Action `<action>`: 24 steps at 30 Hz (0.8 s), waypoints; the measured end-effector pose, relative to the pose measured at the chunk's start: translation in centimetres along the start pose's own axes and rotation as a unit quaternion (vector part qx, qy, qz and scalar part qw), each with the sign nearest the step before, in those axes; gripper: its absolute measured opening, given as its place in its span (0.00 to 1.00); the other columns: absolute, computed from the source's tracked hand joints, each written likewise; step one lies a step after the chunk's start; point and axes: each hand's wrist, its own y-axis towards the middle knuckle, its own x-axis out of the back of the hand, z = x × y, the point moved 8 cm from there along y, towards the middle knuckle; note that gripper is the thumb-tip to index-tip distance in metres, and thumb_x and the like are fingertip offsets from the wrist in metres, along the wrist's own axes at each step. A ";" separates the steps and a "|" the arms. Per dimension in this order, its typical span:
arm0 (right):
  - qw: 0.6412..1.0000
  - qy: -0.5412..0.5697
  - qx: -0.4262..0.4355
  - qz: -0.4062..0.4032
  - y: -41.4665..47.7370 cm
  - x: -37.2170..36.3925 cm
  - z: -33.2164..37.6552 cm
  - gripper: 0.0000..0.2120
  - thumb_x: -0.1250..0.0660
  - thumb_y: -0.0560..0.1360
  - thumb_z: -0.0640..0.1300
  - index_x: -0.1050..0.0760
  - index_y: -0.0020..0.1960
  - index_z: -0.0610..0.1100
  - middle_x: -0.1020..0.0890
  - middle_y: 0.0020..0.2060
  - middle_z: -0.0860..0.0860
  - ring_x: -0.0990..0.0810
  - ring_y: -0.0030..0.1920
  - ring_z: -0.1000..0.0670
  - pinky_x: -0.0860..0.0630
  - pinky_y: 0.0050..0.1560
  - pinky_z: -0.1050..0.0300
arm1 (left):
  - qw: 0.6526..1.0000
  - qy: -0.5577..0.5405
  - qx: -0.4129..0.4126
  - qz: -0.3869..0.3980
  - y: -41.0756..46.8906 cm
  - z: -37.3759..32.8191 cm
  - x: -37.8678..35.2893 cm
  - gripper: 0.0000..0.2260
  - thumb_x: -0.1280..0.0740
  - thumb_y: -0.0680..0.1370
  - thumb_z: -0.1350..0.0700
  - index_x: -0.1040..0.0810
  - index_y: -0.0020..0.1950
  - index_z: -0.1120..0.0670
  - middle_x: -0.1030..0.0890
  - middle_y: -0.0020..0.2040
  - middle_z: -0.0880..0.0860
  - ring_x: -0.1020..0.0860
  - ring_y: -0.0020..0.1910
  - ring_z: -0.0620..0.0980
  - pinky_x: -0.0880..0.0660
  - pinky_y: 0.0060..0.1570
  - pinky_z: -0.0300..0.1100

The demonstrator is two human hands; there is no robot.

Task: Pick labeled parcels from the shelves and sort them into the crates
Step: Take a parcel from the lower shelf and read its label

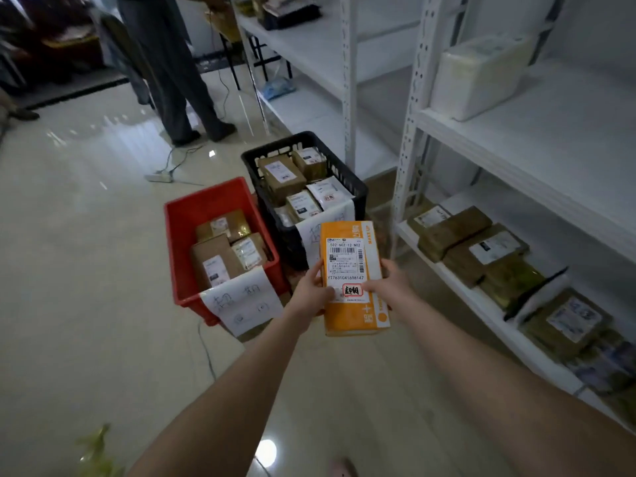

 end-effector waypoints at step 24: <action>0.975 -0.142 0.009 0.173 29.5 -40.1 18.6 0.32 0.28 0.72 0.38 0.38 0.73 0.47 0.21 0.61 0.48 0.20 0.55 0.47 0.22 0.48 0.53 | 0.971 -0.075 0.090 -0.207 28.0 -1.8 38.2 0.26 0.36 0.76 0.69 0.34 0.73 0.53 0.22 0.63 0.56 0.22 0.55 0.53 0.24 0.43 0.44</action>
